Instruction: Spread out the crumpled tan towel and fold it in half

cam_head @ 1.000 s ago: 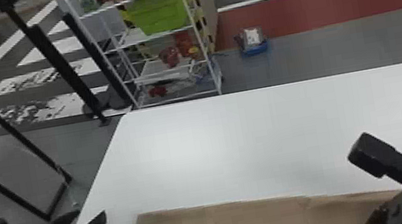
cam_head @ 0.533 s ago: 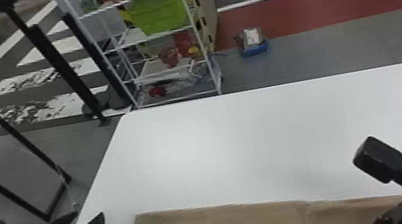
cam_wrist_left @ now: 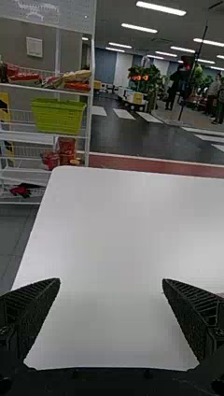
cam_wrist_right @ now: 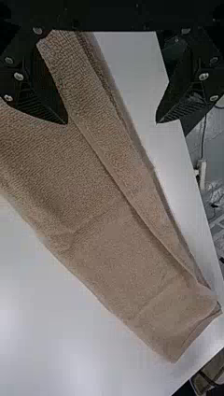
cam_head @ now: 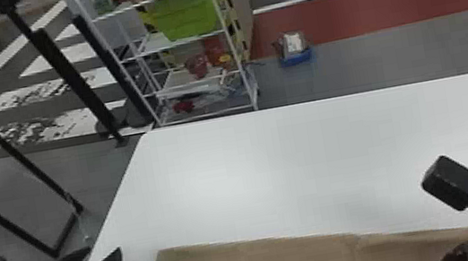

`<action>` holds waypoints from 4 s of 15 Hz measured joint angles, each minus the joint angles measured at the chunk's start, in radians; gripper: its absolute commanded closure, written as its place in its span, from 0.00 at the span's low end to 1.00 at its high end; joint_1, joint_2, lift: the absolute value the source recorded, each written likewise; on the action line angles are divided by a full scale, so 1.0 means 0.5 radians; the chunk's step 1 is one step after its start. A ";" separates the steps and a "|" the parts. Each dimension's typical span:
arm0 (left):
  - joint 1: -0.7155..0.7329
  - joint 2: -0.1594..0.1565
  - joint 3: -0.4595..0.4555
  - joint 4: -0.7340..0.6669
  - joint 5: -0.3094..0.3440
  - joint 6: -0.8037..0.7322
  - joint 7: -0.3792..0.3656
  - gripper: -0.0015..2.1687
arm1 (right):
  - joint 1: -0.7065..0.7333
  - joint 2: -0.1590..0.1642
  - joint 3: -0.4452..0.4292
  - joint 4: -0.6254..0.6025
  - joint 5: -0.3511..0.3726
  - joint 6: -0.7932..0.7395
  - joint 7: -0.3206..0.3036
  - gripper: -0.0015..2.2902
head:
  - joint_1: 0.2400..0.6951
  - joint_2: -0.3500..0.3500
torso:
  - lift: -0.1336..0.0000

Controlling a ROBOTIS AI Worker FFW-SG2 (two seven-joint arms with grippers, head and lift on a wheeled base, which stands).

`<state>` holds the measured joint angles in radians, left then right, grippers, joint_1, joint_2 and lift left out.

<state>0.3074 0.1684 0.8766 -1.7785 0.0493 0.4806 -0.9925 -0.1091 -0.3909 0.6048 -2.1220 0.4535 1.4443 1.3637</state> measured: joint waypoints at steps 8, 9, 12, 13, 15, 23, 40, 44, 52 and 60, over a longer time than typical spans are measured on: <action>-0.001 0.005 -0.003 0.020 -0.001 -0.018 0.000 0.03 | 0.021 -0.043 -0.010 -0.022 -0.023 -0.003 0.000 0.09 | 1.00 1.00 | 0.07; -0.001 0.006 -0.002 0.020 -0.001 -0.018 0.000 0.03 | 0.021 -0.049 -0.009 -0.022 -0.023 -0.003 0.000 0.09 | 1.00 1.00 | 0.07; -0.001 0.008 -0.001 0.023 -0.001 -0.018 0.003 0.03 | 0.018 -0.054 -0.018 -0.031 -0.032 0.002 0.000 0.09 | 1.00 1.00 | 0.07; -0.001 0.009 -0.001 0.024 -0.001 -0.019 0.003 0.03 | 0.022 -0.057 -0.016 -0.045 -0.037 0.008 0.000 0.09 | 1.00 1.00 | 0.07; -0.001 0.010 -0.002 0.026 -0.001 -0.023 0.003 0.03 | 0.028 -0.066 -0.019 -0.063 -0.039 0.008 0.000 0.09 | 1.00 1.00 | 0.07; -0.001 0.007 -0.001 0.026 -0.001 -0.024 -0.001 0.03 | 0.019 -0.083 -0.060 -0.010 -0.024 -0.036 0.000 0.09 | 1.00 1.00 | 0.07; -0.004 0.011 -0.002 0.026 -0.010 -0.024 -0.005 0.03 | 0.218 -0.223 -0.015 -0.336 -0.086 0.158 0.000 0.09 | 1.00 1.00 | 0.07; -0.006 0.011 -0.009 0.024 -0.010 -0.024 -0.003 0.03 | 0.312 -0.285 -0.039 -0.519 -0.091 0.234 0.000 0.09 | 1.00 1.00 | 0.07; -0.062 0.017 -0.017 0.020 -0.009 -0.010 -0.018 0.05 | 0.487 0.150 -1.422 -0.419 -0.603 0.191 0.000 0.05 | 1.00 1.00 | 0.07; -0.109 0.091 -0.072 0.062 -0.094 0.324 -0.133 0.14 | 0.544 0.178 -2.176 0.122 -0.729 -0.458 0.000 0.06 | 1.00 0.95 | 0.07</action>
<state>0.2530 0.2141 0.8405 -1.7473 0.0021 0.6426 -1.0588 0.1628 -0.3021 -0.4831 -2.0610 0.0889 1.2152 1.3637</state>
